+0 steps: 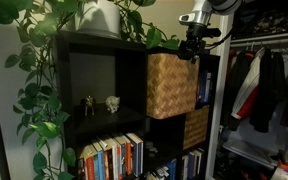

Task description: Push out the compartment, take out two black objects then push the compartment black inside.

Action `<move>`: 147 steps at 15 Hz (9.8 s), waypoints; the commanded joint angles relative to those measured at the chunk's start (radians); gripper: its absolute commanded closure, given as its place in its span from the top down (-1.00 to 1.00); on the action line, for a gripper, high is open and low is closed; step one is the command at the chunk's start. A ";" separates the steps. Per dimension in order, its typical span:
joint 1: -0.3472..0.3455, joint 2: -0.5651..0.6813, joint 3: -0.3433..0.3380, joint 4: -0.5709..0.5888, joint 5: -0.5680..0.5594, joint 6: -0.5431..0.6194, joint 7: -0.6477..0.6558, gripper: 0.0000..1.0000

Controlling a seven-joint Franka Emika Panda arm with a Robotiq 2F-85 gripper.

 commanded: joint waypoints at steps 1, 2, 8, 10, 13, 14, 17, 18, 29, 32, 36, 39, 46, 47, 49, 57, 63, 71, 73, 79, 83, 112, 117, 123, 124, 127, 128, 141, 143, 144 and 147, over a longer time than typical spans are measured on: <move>-0.005 -0.070 0.002 -0.019 0.024 -0.080 -0.002 1.00; -0.002 -0.075 0.000 -0.018 0.029 -0.090 -0.004 1.00; -0.021 -0.081 0.009 -0.011 0.007 -0.020 0.064 1.00; -0.034 -0.061 0.010 0.004 -0.001 0.012 0.111 1.00; -0.066 -0.025 0.018 0.028 -0.039 0.073 0.244 1.00; -0.073 -0.013 0.019 0.035 -0.049 0.086 0.285 1.00; -0.093 0.026 0.024 0.068 -0.096 0.101 0.411 1.00; -0.096 0.038 0.024 0.078 -0.108 0.100 0.450 1.00; -0.107 0.095 0.026 0.103 -0.182 0.151 0.776 1.00; -0.103 0.100 0.024 0.096 -0.177 0.157 0.799 1.00; -0.099 0.103 0.023 0.094 -0.168 0.142 0.798 0.82; -0.096 0.104 0.020 0.092 -0.156 0.140 0.784 0.20; -0.091 0.107 0.019 0.089 -0.141 0.139 0.765 -0.71; -0.089 0.107 0.018 0.092 -0.136 0.131 0.757 -0.81; -0.085 0.097 0.018 0.099 -0.124 0.112 0.734 -0.86; -0.092 0.053 0.041 0.190 -0.182 -0.007 0.722 -0.86; -0.128 0.049 0.048 0.265 -0.337 0.065 0.787 -0.87; -0.227 0.085 0.062 0.347 -0.658 0.266 1.010 -0.87; -0.256 0.094 0.064 0.358 -0.737 0.288 1.120 -0.88; -0.271 0.135 0.029 0.325 -0.739 0.291 1.279 -0.88; -0.267 0.172 0.002 0.299 -0.679 0.357 1.331 -0.88; -0.149 0.058 0.064 0.274 -0.228 -0.033 1.060 1.00; -0.151 0.073 0.054 0.247 -0.169 -0.094 1.092 1.00; -0.155 0.105 0.044 0.178 -0.083 -0.053 1.114 1.00; -0.156 0.105 0.044 0.162 -0.081 -0.025 1.115 1.00; -0.158 0.113 0.051 0.127 -0.095 0.060 1.147 1.00; -0.160 0.118 0.054 0.117 -0.105 0.089 1.162 1.00; -0.155 0.270 0.068 0.130 -0.165 0.211 1.242 1.00; -0.152 0.279 0.069 0.130 -0.168 0.207 1.239 1.00; -0.150 0.279 0.071 0.129 -0.168 0.207 1.235 1.00; -0.147 0.270 0.074 0.123 -0.171 0.216 1.230 0.33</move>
